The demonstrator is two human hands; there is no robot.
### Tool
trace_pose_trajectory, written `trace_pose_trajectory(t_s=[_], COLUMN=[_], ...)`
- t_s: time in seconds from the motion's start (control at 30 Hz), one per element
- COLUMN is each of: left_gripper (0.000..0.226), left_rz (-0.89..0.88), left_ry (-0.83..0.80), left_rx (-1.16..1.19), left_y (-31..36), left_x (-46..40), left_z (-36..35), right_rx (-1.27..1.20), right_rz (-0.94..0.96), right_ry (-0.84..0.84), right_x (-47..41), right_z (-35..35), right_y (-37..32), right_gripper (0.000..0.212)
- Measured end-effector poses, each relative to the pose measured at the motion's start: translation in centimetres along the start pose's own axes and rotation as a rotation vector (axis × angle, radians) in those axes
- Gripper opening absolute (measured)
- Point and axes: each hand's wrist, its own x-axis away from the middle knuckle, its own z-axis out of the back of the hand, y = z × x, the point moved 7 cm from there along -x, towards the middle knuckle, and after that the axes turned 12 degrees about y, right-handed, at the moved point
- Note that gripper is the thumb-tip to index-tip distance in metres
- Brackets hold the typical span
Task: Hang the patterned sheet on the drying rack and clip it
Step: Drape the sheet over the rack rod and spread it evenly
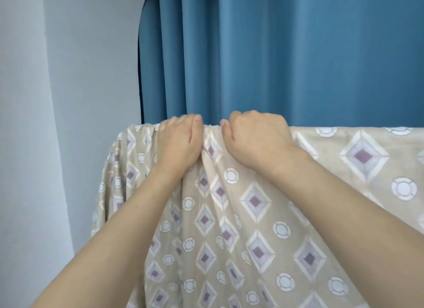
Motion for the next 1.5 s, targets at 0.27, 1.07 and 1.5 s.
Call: trace_pose_trajectory(t_s=[0.27,1.07,1.5], left_gripper=[0.044,0.038,0.023], left_rz=[-0.018,0.819,1.182], left_ry=[-0.009,-0.254,-0.604], left_rx=[0.069,0.701,0.080], left_y=[-8.6,-23.9,-32.8], left_x=[-1.4,3.6,14.4], left_z=[1.2,1.6,2.2], right_rx=[0.126,0.021,0.021], right_rz=[-0.083,0.117,0.017], right_ry=[-0.082,-0.054,-0.135], right_x=[-1.3,-8.2,-8.1], right_z=[-1.9,-9.9,-10.3], right_y=[-1.8,-16.5,-14.9], right_gripper=[0.052,0.045,0.042])
